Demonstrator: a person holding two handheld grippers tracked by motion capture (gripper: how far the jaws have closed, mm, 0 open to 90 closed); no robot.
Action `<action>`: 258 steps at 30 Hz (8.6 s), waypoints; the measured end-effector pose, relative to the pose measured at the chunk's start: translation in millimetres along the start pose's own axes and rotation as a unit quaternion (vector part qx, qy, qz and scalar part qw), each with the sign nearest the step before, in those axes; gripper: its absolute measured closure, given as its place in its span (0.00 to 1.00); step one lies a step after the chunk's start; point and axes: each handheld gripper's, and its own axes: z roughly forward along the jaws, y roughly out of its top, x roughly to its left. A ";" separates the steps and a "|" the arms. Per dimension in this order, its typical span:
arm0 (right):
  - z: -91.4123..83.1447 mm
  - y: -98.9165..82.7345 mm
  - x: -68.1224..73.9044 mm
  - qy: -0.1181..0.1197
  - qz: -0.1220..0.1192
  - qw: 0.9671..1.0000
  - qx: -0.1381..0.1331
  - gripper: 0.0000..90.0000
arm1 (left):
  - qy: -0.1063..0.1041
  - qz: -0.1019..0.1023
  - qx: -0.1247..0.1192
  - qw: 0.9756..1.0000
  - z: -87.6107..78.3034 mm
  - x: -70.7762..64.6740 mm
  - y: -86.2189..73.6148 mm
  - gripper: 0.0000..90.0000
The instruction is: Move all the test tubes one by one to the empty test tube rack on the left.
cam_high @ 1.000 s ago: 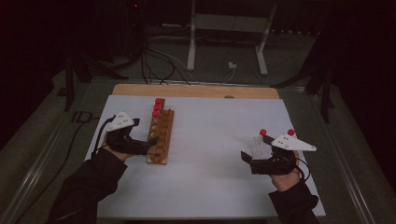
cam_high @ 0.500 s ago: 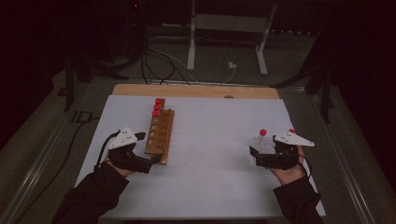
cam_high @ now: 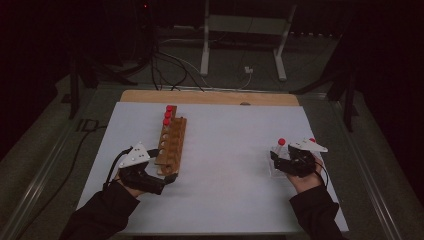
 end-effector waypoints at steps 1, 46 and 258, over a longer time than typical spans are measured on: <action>1.2 -0.1 -0.8 -0.001 0.002 1.000 0.001 0.39 | 0.000 0.000 0.001 1.000 0.3 0.1 -0.2 0.01; -30.3 25.1 -2.3 -0.006 0.008 0.999 -0.039 0.82 | -0.007 -0.009 0.004 1.000 0.5 4.2 0.4 0.01; -40.4 18.9 105.4 0.226 -0.073 0.970 -0.040 0.00 | 0.129 -0.030 0.007 0.991 47.1 85.9 25.0 0.80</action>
